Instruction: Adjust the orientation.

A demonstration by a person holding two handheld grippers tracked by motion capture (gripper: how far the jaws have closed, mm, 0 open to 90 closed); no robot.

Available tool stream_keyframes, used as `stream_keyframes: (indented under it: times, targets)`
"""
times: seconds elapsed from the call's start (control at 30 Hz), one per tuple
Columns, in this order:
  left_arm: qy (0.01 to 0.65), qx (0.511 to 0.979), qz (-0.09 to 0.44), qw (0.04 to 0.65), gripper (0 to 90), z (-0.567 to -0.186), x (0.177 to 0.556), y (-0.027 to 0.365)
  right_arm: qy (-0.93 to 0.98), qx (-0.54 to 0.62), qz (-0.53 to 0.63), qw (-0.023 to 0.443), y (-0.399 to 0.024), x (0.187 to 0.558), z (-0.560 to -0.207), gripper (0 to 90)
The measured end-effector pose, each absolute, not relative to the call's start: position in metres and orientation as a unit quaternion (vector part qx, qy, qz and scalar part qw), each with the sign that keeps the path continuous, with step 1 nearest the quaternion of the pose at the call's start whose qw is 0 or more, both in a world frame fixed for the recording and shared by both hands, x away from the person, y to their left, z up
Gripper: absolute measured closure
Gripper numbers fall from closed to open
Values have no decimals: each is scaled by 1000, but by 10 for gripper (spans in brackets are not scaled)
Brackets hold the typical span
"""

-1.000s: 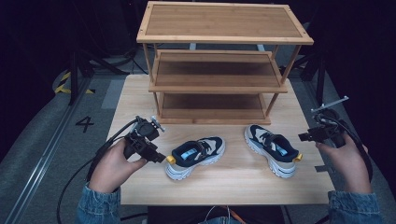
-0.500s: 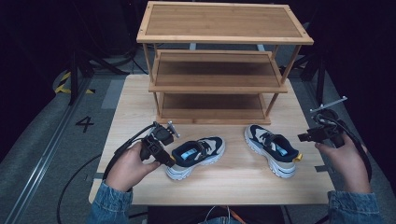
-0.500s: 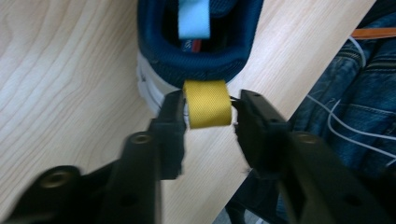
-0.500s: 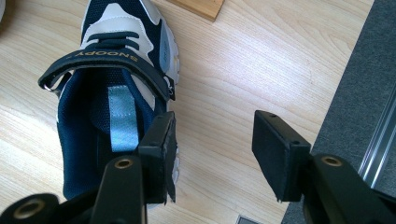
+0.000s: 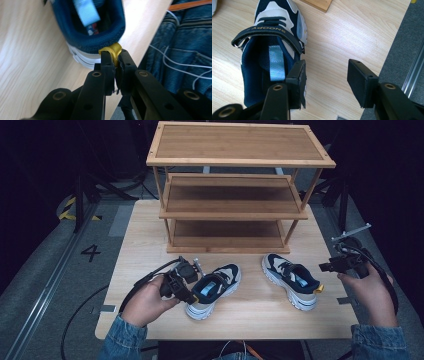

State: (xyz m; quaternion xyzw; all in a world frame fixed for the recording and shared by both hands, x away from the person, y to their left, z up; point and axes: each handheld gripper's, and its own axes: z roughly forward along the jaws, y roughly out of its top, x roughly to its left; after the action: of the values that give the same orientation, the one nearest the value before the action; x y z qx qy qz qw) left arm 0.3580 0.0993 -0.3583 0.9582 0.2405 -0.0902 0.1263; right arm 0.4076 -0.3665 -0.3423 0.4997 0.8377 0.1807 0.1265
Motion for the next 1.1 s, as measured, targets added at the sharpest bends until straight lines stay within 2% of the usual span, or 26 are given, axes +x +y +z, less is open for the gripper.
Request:
stream_keyframes:
  times: [0.23, 0.4, 0.53, 0.63, 0.67, 0.8, 0.87, 1.1]
  targets:
    - [206, 963, -117, 126, 814, -362, 352, 79, 837, 499, 182, 128, -367, 407, -342, 484]
    - [216, 959, -116, 139, 678, -349, 349, 90, 837, 499, 186, 127, -369, 405, -341, 478]
    - [247, 949, -94, 172, 569, -335, 354, 100, 836, 501, 186, 127, -369, 402, -342, 475]
    - [262, 948, -63, 170, 490, -335, 358, 99, 836, 500, 186, 128, -370, 400, -342, 473]
    - [271, 948, -34, 162, 484, -338, 364, 94, 837, 497, 188, 130, -371, 395, -341, 473]
    - [271, 947, -5, 172, 456, -340, 372, 86, 834, 499, 190, 137, -375, 387, -339, 474]
    - [265, 946, -2, 186, 451, -340, 378, 80, 833, 501, 193, 135, -376, 386, -339, 474]
    - [260, 951, 15, 166, 466, -357, 397, 56, 827, 509, 195, 135, -383, 377, -343, 473]
